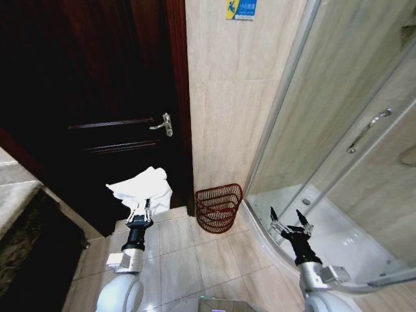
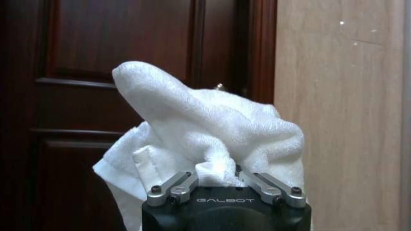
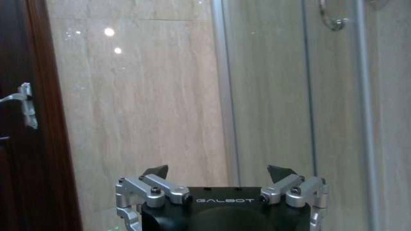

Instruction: Discard the used towel into the hamper.

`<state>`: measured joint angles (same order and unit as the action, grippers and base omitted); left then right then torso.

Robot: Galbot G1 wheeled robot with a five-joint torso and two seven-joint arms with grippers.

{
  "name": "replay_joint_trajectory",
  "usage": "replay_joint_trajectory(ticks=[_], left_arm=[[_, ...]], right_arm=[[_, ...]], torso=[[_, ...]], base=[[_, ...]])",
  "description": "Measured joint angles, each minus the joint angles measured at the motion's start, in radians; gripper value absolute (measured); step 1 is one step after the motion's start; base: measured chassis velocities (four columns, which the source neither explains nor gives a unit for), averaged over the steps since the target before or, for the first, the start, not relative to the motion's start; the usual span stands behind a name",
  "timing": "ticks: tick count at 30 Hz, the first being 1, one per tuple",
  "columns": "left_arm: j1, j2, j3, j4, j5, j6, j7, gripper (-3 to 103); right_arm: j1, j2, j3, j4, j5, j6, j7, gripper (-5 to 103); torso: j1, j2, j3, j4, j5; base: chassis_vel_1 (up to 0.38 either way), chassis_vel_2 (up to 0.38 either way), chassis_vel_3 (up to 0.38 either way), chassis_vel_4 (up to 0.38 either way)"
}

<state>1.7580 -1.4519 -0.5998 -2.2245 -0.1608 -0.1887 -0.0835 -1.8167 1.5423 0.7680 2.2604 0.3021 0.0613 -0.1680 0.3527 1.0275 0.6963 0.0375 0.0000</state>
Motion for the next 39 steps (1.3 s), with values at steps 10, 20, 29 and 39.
replay_joint_trajectory(ticks=[10, 20, 29, 39], left_arm=[[-0.005, 0.009, 0.009, 0.016, -0.006, 0.0, 0.002, 12], [-0.009, 0.018, 0.005, 0.04, -0.02, -0.012, 0.002, 12], [-0.033, 0.032, -0.008, 0.063, -0.038, -0.019, 0.014, 12], [-0.07, 0.023, -0.014, 0.073, -0.075, -0.025, 0.002, 12]], right_arm=[[-0.008, 0.014, -0.002, 0.014, 0.0, 0.002, 0.002, 100], [-0.018, 0.021, -0.002, 0.021, -0.006, 0.008, 0.002, 100], [-0.014, 0.048, -0.015, 0.027, -0.049, 0.004, -0.001, 100], [0.054, 0.049, -0.002, -0.01, -0.101, -0.023, 0.029, 100]], torso=[[-0.018, -0.041, -0.023, -0.0001, 0.0001], [-0.038, -0.085, -0.047, 0.0001, 0.0], [-0.056, -0.125, -0.07, 0.0001, 0.0], [-0.078, -0.176, -0.098, 0.0002, 0.0001]], base=[[-0.048, -0.041, -0.045, -0.04], [0.0, 0.0, 0.0, 0.0], [0.0, 0.0, 0.0, 0.0], [0.0, 0.0, 0.0, 0.0]])
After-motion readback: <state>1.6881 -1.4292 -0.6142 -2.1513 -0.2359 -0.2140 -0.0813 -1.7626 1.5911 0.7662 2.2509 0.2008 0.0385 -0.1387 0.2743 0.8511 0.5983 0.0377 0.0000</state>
